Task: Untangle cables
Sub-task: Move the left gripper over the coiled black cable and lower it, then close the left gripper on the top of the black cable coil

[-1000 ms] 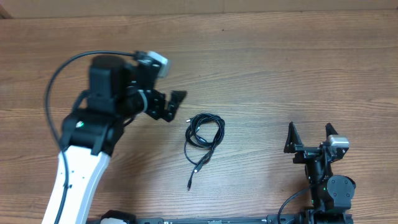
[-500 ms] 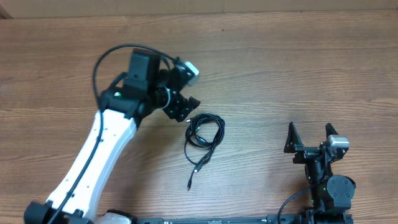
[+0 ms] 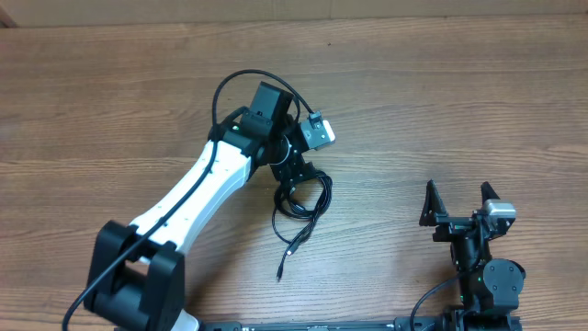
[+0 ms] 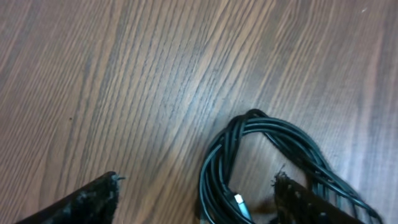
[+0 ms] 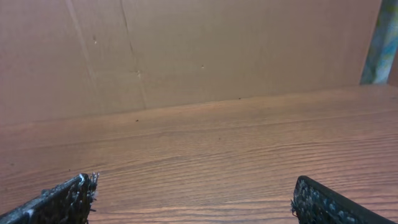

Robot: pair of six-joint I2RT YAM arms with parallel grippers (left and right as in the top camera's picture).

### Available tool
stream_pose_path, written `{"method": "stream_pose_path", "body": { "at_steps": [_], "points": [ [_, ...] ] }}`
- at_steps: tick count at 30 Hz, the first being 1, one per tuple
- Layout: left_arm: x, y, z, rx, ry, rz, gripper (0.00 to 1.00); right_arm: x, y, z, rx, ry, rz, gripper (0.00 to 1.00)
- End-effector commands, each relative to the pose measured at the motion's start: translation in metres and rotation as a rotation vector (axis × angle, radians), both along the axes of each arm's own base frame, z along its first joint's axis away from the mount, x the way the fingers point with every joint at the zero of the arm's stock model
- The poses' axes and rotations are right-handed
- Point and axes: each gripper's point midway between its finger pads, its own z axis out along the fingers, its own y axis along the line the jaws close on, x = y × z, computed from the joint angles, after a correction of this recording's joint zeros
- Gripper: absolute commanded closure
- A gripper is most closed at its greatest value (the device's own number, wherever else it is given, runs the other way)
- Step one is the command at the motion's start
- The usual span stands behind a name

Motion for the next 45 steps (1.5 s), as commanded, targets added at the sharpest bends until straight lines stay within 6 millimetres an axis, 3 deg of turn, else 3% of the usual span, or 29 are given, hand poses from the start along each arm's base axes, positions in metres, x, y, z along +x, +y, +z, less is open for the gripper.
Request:
{"method": "stream_pose_path", "body": {
  "at_steps": [1,7,26,33,40,43,45],
  "points": [
    [0.009,-0.004,-0.011,0.028,-0.018,-0.042,0.22,0.0,0.001,-0.001,-0.005,-0.006,0.002,0.0],
    [0.006,-0.004,-0.035,0.052,0.033,-0.055,0.28,0.0,0.001,-0.001,-0.005,-0.006,0.002,0.0],
    [-0.01,-0.016,-0.085,0.1,0.141,-0.099,0.28,0.0,0.001,-0.001,-0.005,-0.006,0.002,0.0],
    [-0.007,-0.016,-0.107,0.117,0.156,-0.096,0.42,0.0,0.001,-0.001,-0.005,-0.006,0.002,0.0],
    [0.001,-0.017,-0.108,0.11,0.141,-0.055,0.85,0.0,0.001,-0.001,-0.005,-0.006,0.002,0.0],
    [0.013,-0.009,-0.108,0.124,0.146,0.102,0.96,0.0,0.001,-0.001,-0.005,-0.006,0.002,0.0],
    [0.018,-0.003,-0.109,0.129,0.16,0.225,0.96,0.0,0.001,-0.001,-0.005,-0.006,0.002,0.0]
  ]
}}
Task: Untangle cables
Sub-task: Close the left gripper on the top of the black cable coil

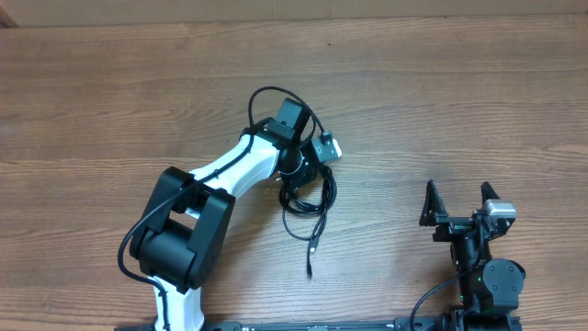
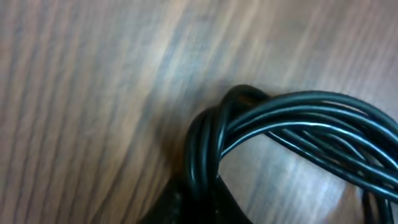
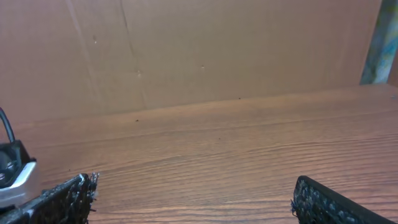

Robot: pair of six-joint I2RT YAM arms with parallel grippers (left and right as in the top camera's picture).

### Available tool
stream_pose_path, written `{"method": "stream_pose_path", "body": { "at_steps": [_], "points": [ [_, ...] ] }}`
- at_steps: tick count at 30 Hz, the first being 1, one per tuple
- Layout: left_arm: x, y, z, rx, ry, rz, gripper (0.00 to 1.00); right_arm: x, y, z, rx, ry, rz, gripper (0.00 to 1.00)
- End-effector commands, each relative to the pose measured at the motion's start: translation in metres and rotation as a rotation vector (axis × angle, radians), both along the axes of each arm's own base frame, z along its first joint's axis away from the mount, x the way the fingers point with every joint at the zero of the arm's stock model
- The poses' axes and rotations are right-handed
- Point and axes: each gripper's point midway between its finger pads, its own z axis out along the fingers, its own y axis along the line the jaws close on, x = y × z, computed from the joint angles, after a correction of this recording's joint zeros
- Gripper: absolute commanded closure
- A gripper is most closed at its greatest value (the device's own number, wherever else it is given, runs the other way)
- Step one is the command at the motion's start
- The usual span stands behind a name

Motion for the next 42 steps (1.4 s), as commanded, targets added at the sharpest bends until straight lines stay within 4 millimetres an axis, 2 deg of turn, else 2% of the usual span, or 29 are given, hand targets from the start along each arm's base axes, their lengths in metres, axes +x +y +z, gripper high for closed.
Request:
{"method": "stream_pose_path", "body": {
  "at_steps": [1,4,7,8,9,12,16,22,27,30,32,34,36,39,42],
  "points": [
    [0.016,0.014,-0.005,0.041,0.023,0.279,0.96,0.0,0.001,-0.001,-0.005,-0.007,0.002,0.0],
    [0.015,0.024,-0.006,0.024,0.109,0.605,0.96,0.0,0.001,-0.001,-0.005,-0.007,0.002,0.0],
    [0.009,0.023,-0.007,-0.026,0.208,0.818,0.95,0.0,0.001,-0.001,-0.005,-0.007,0.002,0.0],
    [0.007,0.021,-0.007,-0.047,0.243,0.878,0.9,0.0,0.001,-0.001,-0.005,-0.007,0.002,0.0],
    [0.006,0.019,-0.007,-0.064,0.266,0.912,0.78,0.0,0.001,-0.001,-0.005,-0.007,0.002,0.0],
    [0.009,0.015,-0.005,-0.091,0.273,0.927,0.55,0.0,0.001,-0.001,-0.005,-0.007,0.002,0.0],
    [0.01,0.015,-0.005,-0.091,0.267,0.927,0.01,0.0,0.001,-0.001,-0.005,-0.007,0.002,0.0],
    [0.001,0.02,-0.009,-0.036,0.269,0.853,0.0,0.0,0.001,-0.001,-0.005,-0.007,0.002,0.0],
    [-0.022,0.031,-0.014,0.044,0.341,0.876,0.24,0.0,0.001,-0.001,-0.005,-0.007,0.002,0.0],
    [-0.033,0.037,-0.016,0.083,0.378,0.905,0.27,0.0,0.001,-0.001,-0.005,-0.007,0.002,0.0],
    [-0.035,0.038,-0.017,0.089,0.391,0.93,0.25,0.0,0.001,-0.001,-0.005,-0.007,0.002,0.0],
    [-0.035,0.038,-0.017,0.083,0.402,0.974,0.16,0.0,0.001,-0.001,-0.005,-0.007,0.002,0.0],
    [-0.036,0.037,-0.017,0.074,0.418,1.016,0.12,0.0,0.001,-0.001,-0.005,-0.007,0.002,0.0],
    [-0.039,0.028,-0.015,0.036,0.469,1.014,0.0,0.0,0.001,-0.001,-0.005,-0.007,0.002,0.0],
    [-0.04,0.021,-0.013,0.005,0.499,0.999,0.0,0.0,0.001,-0.001,-0.005,-0.007,0.002,0.0]
  ]
}}
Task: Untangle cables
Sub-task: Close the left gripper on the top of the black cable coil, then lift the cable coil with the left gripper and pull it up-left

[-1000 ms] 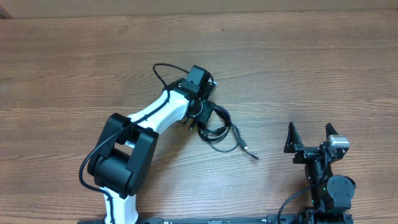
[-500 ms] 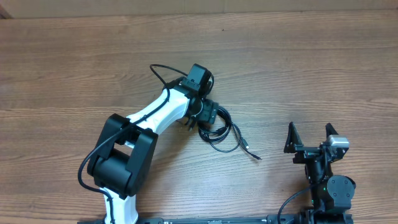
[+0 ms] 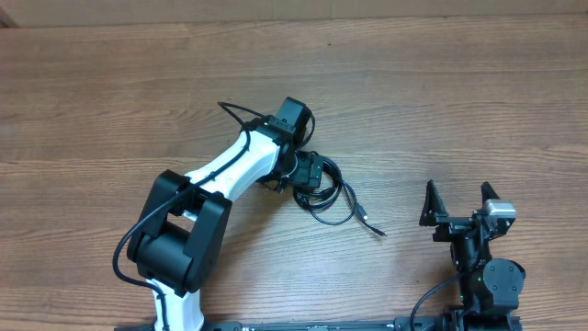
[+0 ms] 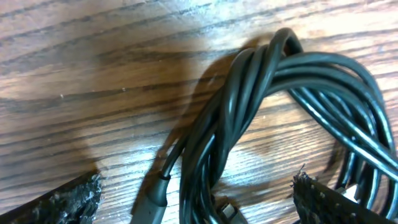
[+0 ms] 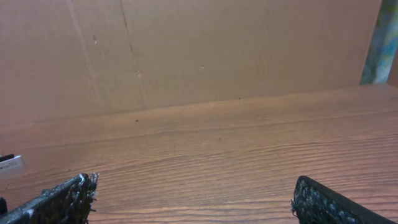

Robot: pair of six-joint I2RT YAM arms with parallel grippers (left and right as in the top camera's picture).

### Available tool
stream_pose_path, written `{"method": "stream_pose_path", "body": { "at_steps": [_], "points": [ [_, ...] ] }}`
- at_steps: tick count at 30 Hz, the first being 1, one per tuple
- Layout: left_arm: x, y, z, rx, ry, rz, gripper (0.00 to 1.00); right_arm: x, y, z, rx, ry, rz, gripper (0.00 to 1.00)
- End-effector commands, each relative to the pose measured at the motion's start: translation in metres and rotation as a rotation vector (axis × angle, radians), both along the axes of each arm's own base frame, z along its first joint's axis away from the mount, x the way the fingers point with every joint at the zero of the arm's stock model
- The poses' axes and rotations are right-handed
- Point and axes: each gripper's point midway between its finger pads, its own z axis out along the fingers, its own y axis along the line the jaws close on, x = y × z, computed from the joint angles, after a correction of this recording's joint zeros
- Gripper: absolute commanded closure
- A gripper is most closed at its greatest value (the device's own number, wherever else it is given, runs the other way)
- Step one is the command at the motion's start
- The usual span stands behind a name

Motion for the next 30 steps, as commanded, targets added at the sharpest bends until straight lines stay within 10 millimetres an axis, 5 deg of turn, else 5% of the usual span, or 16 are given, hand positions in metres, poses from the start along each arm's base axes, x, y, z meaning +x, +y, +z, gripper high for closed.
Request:
{"method": "stream_pose_path", "body": {
  "at_steps": [1,4,9,15,21,30],
  "points": [
    [-0.019,-0.006,-0.017,-0.044,0.103,0.028,0.01,0.0,0.001,-0.001,-0.004,-0.007,0.001,0.0],
    [-0.021,-0.006,-0.019,-0.039,0.111,0.028,0.0,0.0,0.001,-0.001,-0.004,-0.007,0.001,0.0],
    [-0.031,-0.005,-0.023,-0.024,0.148,0.061,0.35,0.0,0.001,-0.001,-0.004,-0.007,0.001,0.0],
    [-0.038,-0.011,-0.025,-0.018,0.16,0.075,0.53,0.0,0.001,-0.001,-0.004,-0.007,0.001,0.0],
    [-0.027,-0.01,-0.025,-0.005,0.104,0.076,0.96,0.0,0.001,-0.001,-0.004,-0.007,0.001,0.0],
    [-0.001,0.007,-0.015,0.078,-0.014,0.016,0.96,0.0,0.001,-0.001,-0.004,-0.007,0.001,0.0]
  ]
}}
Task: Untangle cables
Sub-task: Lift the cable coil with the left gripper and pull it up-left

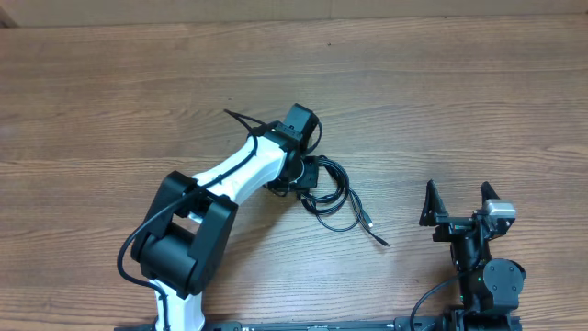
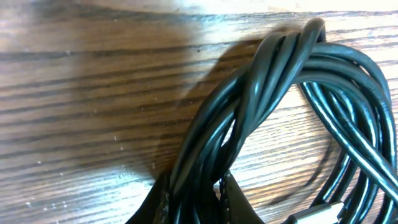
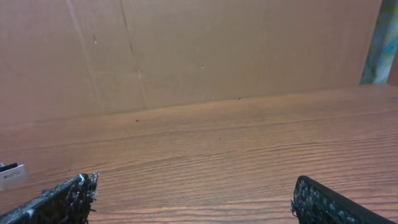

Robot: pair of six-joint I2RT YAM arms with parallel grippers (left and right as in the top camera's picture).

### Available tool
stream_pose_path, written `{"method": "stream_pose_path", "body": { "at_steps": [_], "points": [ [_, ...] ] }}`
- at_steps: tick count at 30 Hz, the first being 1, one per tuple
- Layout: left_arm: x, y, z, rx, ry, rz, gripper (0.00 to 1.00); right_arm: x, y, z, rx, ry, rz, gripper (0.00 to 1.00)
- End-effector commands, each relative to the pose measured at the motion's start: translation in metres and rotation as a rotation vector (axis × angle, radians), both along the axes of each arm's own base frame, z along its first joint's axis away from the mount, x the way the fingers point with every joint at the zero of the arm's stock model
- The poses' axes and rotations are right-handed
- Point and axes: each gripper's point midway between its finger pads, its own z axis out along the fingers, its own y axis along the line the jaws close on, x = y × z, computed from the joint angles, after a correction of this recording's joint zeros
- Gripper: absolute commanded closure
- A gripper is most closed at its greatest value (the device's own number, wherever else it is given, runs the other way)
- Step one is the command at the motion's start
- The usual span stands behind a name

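A bundle of black cables (image 1: 333,195) lies coiled on the wooden table (image 1: 110,110) at its middle. One loose end with a plug (image 1: 369,226) trails toward the lower right. My left gripper (image 1: 306,176) sits at the bundle's left side, shut on a twisted bunch of strands (image 2: 249,118) that runs between its jaws at the bottom of the left wrist view. A silver plug tip (image 2: 323,211) shows at that view's lower right. My right gripper (image 1: 459,204) stands open at the near right, apart from the cables, with bare table between its fingertips (image 3: 65,199).
A brown cardboard wall (image 3: 186,50) closes off the far side of the table. A small white part (image 3: 11,175) of the left arm's wrist shows at the left edge of the right wrist view.
My left gripper was open with the twisted strands between its jaws; now it is shut on them. The bundle and its trailing plug shifted slightly. The right arm stayed still.
My left gripper stood open over the coil, the loose end trailing down-left. Then it was shut on the bundle's top loop. Then the coil lay further right with the gripper open, loose end pointing right. Now the gripper grips the strands again.
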Motion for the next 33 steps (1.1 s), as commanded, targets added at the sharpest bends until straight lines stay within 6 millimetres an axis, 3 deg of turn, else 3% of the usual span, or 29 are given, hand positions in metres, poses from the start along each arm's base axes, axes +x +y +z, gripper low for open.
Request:
{"method": "stream_pose_path", "body": {
  "at_steps": [1,9,17,24,33],
  "points": [
    [0.016,0.02,-0.004,0.091,-0.062,-0.063,0.96,0.0,0.001,-0.001,-0.005,-0.007,0.002,0.0],
    [0.048,0.02,0.062,0.077,-0.193,-0.23,0.96,0.0,0.001,-0.001,-0.005,-0.007,0.002,0.0],
    [0.064,0.013,0.106,0.074,-0.284,-0.348,0.96,0.0,0.001,-0.001,-0.005,-0.007,0.002,0.0],
    [0.073,0.009,0.12,0.074,-0.336,-0.403,0.96,0.0,0.001,-0.001,-0.005,-0.007,0.002,0.0],
    [0.071,0.01,0.119,0.079,-0.329,-0.421,0.96,0.0,0.001,-0.001,-0.005,-0.007,0.002,0.0]
  ]
}}
